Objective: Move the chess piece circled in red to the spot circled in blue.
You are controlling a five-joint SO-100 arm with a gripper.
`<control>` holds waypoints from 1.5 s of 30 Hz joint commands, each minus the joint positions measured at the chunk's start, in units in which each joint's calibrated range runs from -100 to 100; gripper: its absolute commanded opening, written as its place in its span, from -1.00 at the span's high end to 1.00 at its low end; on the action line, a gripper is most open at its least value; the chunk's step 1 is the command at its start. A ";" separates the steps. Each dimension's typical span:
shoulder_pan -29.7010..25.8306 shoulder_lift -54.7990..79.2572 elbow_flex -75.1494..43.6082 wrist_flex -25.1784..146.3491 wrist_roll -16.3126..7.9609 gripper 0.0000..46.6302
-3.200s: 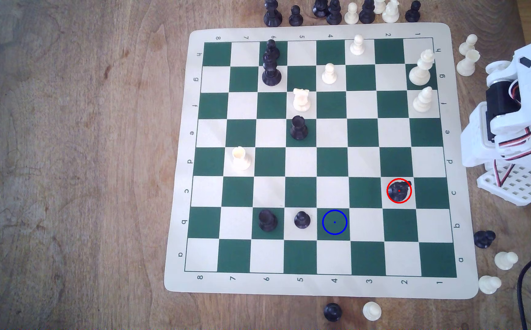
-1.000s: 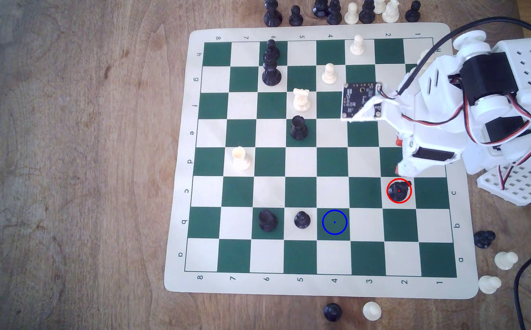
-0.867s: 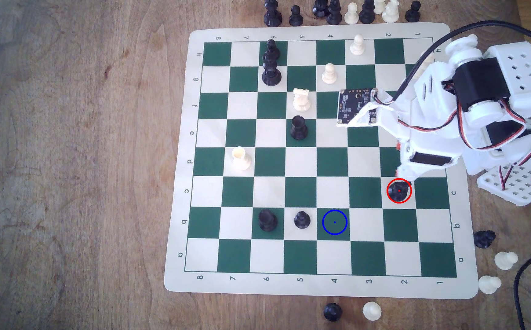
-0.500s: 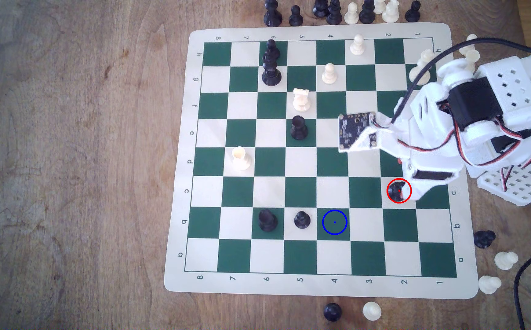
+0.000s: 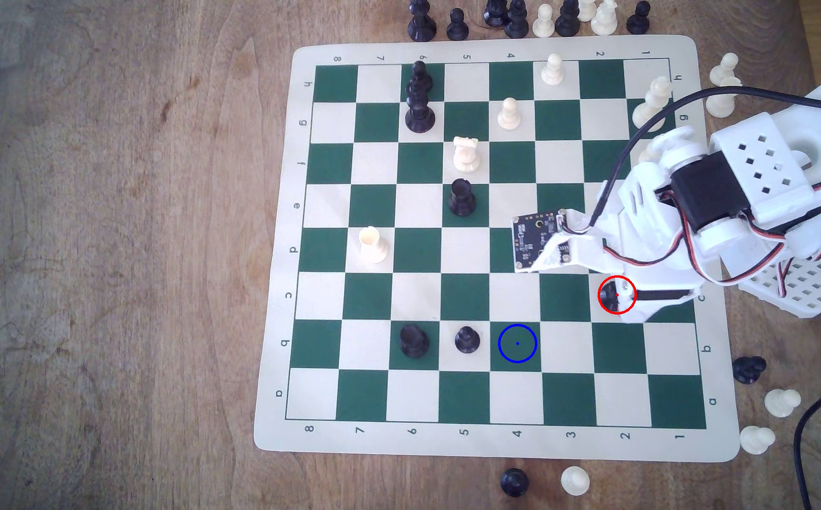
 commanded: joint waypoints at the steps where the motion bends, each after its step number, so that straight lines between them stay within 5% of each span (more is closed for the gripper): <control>1: -0.09 1.37 -0.67 -1.13 0.05 0.42; 12: -0.95 5.87 -0.67 -4.32 -0.15 0.54; 26: -1.81 4.85 -0.13 -3.42 -0.20 0.99; 36: -2.05 -3.72 -11.55 8.29 0.24 0.99; 45: -5.02 9.18 -24.34 4.11 -0.93 0.99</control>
